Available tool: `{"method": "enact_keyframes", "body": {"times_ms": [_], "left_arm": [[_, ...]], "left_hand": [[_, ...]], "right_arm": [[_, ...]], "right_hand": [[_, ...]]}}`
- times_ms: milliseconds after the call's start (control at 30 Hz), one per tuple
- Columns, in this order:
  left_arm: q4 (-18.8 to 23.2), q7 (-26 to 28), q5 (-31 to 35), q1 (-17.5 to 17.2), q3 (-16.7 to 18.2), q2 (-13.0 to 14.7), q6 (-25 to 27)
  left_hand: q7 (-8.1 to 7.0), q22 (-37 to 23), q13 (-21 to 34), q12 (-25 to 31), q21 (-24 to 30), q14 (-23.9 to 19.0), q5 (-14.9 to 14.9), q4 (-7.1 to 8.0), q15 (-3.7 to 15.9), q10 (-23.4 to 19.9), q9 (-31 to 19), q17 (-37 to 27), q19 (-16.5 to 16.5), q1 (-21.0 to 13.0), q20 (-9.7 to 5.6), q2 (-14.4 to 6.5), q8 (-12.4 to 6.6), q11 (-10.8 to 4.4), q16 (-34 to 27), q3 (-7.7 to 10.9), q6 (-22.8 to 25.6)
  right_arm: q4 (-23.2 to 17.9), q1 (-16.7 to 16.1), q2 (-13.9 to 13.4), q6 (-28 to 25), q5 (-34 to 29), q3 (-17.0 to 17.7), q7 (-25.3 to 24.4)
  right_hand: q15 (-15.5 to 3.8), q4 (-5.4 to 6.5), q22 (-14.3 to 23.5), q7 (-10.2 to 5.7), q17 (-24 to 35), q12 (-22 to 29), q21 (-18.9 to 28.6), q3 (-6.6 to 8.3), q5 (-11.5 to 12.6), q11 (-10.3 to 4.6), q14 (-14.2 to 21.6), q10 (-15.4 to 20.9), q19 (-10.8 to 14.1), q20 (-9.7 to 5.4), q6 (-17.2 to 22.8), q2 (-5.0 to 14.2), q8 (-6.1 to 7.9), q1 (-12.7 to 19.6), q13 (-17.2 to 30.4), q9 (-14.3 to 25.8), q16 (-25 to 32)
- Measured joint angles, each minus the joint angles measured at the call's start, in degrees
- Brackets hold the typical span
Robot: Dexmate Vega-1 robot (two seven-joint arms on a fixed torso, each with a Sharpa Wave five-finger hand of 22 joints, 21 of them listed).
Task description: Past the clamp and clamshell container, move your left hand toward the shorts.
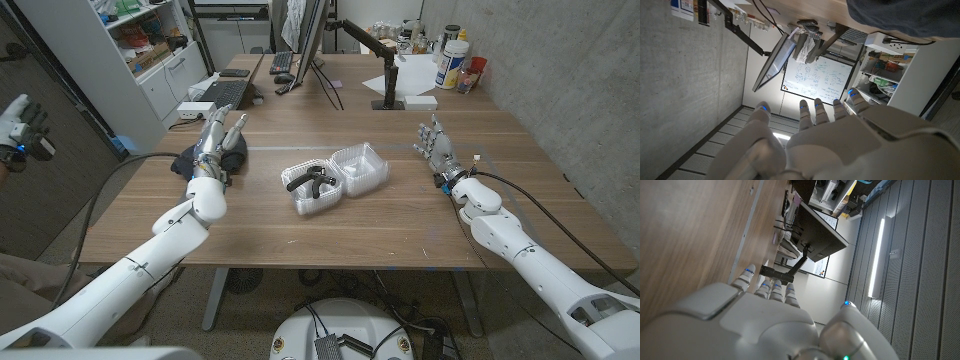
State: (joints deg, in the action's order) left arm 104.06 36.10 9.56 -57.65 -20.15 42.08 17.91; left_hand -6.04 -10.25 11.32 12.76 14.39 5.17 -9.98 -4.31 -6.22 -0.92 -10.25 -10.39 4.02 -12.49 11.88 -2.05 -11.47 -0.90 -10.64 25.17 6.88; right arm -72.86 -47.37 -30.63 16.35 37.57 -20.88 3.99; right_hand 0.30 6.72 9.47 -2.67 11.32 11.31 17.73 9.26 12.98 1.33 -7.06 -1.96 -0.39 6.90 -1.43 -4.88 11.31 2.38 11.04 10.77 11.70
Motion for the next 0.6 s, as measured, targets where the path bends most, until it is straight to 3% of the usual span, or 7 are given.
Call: {"method": "enact_keyframes", "body": {"times_ms": [300,600], "left_arm": [[1.1,1.0,4.3,1.1,-1.9,1.0,6.0],[0.2,2.8,6.3,1.5,-2.5,1.5,5.8]], "left_hand": [[-0.22,0.0,0.0,0.4,-0.2,-0.7,0.0,-0.47,0.70,-1.1,0.0,0.0,-0.2,-0.3,0.21,0.3,0.00,-0.15,0.0,0.01,0.6],[-0.41,0.0,0.0,0.9,-0.2,-1.5,0.0,-0.93,1.54,-2.1,0.0,0.0,-0.7,-0.8,0.30,0.2,0.00,-0.54,-0.4,0.01,1.4]], "right_arm": [[0.1,-0.1,0.0,0.1,0.0,0.0,0.0],[0.3,-0.1,0.0,0.1,0.1,0.0,0.3]], "right_hand": [[0.00,0.00,0.0,0.00,0.0,0.0,-0.4,0.00,0.0,0.00,0.0,0.0,1.0,-0.34,0.0,0.60,0.00,0.0,0.0,0.0,0.0],[0.00,0.17,0.0,0.01,0.0,0.0,-0.7,-0.16,0.0,0.00,0.0,0.0,1.0,-0.43,0.0,0.60,0.00,0.0,0.0,0.0,0.0]]}}
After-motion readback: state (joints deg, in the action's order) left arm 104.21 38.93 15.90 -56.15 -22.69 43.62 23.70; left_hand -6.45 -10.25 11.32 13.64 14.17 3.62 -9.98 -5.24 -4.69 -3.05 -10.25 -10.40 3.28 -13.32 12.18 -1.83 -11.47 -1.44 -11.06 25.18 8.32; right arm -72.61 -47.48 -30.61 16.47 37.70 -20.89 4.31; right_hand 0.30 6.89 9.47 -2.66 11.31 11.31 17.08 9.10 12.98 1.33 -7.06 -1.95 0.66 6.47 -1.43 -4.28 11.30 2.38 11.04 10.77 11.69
